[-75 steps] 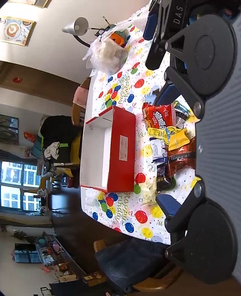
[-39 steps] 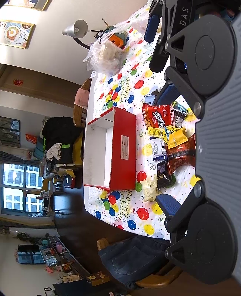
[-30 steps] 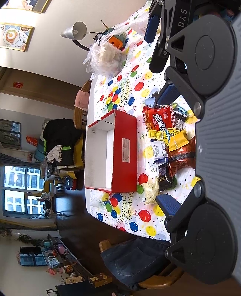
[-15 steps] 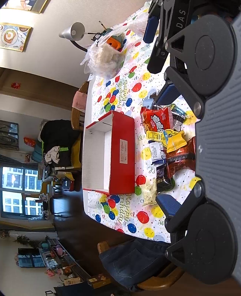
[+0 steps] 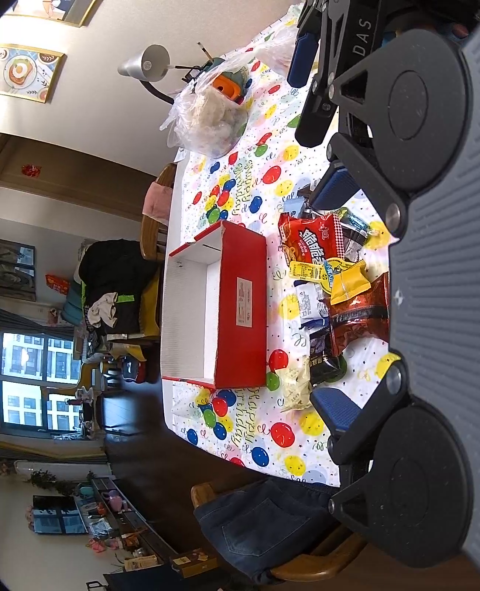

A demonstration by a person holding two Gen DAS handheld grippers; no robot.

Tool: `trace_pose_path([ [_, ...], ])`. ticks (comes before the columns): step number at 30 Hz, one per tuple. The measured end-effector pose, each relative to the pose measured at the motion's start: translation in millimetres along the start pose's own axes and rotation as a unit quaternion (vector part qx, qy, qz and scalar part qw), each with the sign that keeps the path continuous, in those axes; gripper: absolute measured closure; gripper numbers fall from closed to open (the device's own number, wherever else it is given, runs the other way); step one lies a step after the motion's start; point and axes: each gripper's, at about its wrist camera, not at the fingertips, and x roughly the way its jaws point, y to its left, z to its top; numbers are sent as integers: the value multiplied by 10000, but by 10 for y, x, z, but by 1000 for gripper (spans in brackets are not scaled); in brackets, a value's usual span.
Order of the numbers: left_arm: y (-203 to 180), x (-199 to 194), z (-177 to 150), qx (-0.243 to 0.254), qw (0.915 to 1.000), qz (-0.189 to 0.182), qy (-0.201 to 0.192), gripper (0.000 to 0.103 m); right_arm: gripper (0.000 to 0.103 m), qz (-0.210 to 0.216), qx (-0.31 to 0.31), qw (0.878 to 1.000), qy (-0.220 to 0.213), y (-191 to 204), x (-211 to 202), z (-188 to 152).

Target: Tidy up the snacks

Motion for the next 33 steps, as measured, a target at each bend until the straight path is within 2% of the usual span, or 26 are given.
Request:
trace_pose_path([
  [17,65,133,17,-113,9998,12,151,0,7,-26,75,9999,104,-49,113,15],
  [26,203,445,66,-451,9973,170,561,0,7,28,304,9987,402,-266,415,49],
  [33,378,754,75,-843,9911,299,981,0,8,-103,354,9965,753,-518,734,27],
])
